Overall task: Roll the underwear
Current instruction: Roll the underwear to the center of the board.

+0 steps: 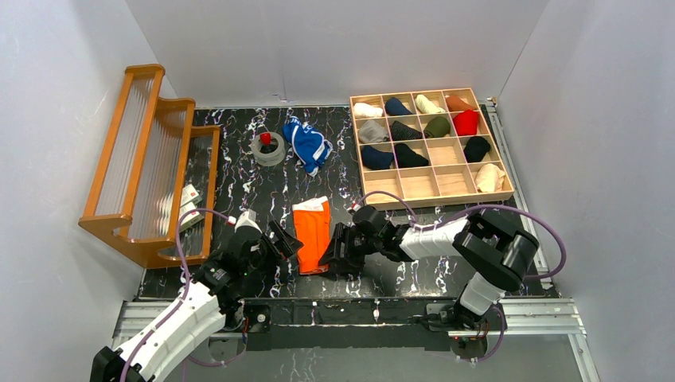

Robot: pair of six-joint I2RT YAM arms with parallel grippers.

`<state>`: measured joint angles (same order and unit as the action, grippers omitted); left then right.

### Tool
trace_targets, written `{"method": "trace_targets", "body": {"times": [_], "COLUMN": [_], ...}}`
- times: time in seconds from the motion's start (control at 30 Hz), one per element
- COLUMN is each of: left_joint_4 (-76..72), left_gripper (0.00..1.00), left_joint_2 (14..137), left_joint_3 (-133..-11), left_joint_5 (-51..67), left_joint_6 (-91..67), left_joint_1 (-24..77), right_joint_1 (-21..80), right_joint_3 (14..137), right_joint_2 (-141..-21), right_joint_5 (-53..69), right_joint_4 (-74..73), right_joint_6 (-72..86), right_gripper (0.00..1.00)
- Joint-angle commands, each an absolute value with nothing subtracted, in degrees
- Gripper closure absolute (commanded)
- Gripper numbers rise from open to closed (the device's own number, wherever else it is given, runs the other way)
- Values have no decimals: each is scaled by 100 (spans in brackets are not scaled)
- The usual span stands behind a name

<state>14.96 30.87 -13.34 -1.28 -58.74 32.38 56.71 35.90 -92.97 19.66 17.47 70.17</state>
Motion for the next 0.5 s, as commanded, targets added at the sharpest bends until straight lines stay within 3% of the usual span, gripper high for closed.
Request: {"method": "trace_targets", "body": {"times": [0.0, 0.47], "left_joint_4": [1505, 1551], "left_gripper": [3, 7], "left_joint_2": [3076, 3381], "left_joint_3": [-1380, -1428], "left_joint_5": [83, 315], "left_joint_6": [-5842, -5768], "left_joint_1": [3243, 3243], "right_joint_1": [5672, 5532], "right_joint_3": [3700, 3734], "right_joint_2": [-9561, -9815], "right_joint_5": [1533, 1276], "right_joint_4": [1860, 1828], "right_joint_6": [7256, 7282], "right_gripper": [32, 45]}}
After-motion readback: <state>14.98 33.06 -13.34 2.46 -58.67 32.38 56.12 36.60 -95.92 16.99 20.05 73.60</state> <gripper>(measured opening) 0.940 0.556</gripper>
